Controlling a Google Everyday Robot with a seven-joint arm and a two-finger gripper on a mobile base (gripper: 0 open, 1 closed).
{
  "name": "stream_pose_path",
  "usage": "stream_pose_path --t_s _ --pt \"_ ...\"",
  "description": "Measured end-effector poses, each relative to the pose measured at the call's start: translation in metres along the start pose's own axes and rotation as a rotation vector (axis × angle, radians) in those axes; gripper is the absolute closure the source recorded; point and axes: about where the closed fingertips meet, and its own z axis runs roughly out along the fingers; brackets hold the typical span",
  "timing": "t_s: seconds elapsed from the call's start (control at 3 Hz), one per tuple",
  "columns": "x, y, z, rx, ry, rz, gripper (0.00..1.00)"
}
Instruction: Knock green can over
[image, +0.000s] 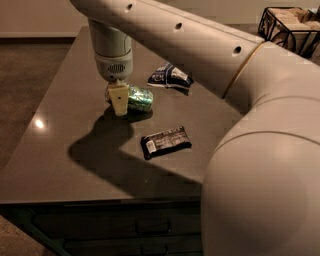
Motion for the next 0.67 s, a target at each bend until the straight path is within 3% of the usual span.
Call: stream_pose_path --t_s 0.33,0.67 --pt "-0.0022 -0.0034 0.0011 0.011 -0.009 0.002 0.0" --pt "-0.0022 -0.0035 0.0012 0.011 -0.01 0.002 0.0"
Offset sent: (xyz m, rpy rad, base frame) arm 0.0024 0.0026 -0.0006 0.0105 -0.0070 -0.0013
